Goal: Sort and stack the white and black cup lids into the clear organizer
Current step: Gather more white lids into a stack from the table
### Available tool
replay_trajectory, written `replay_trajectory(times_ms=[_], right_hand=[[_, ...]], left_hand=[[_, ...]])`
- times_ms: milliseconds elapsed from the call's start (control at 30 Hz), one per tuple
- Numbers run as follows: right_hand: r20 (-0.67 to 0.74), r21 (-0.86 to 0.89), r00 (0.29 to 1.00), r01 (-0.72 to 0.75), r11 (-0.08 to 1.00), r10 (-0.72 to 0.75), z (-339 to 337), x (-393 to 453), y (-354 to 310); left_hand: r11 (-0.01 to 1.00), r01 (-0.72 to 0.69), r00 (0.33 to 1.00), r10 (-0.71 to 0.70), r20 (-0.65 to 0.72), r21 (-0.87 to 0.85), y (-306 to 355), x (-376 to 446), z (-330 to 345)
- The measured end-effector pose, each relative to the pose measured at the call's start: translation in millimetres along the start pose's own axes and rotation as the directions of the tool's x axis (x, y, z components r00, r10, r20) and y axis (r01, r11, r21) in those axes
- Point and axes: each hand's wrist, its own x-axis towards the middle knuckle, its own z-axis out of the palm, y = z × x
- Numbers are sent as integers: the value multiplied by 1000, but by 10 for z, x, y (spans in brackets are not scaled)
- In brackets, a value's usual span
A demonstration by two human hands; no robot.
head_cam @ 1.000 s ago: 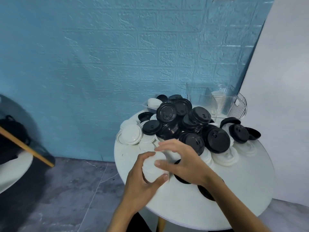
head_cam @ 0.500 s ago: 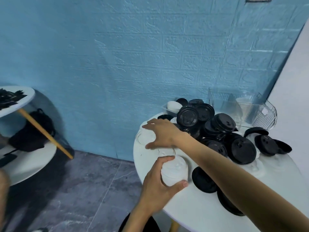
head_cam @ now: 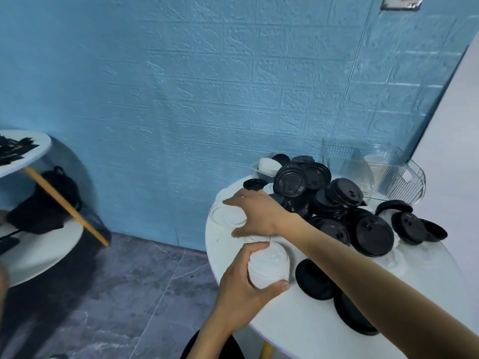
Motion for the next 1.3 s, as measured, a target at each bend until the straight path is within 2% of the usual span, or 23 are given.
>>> replay_trajectory(times_ms=[167,433,567,733,1033,1200,1300], right_hand=[[-61,218,997,-28,976,42,-64,-179,22],[-112,420,986,-65,905,123,-231,-504,61],[-191,548,966,-41,836,172,-389,-714,83],[-170,530,980,5,848,100,-380,-1058,46],[-38,460,996,-56,886,83,-49,-1218,-88],[9,520,995,-93,849,104,79,-1241,-65],[63,549,996,-91,831,67,168,-1290,-88]], left_hand=[[1000,-2,1000,2,-2,-3,18,-10,-3],[999,0,1000,0,4,-33,36,0,-11],[999,1,1000,-1,5,-47,59,-3,-10],[1000,8,1000,-7,7,-21,72,4,-16],[999,46,999,-46,-14,17,93,-6,-14],[999,42,999,-42,9,0,124,-25,-27],[999,13,1000,-13,2,32,112,-37,-31]])
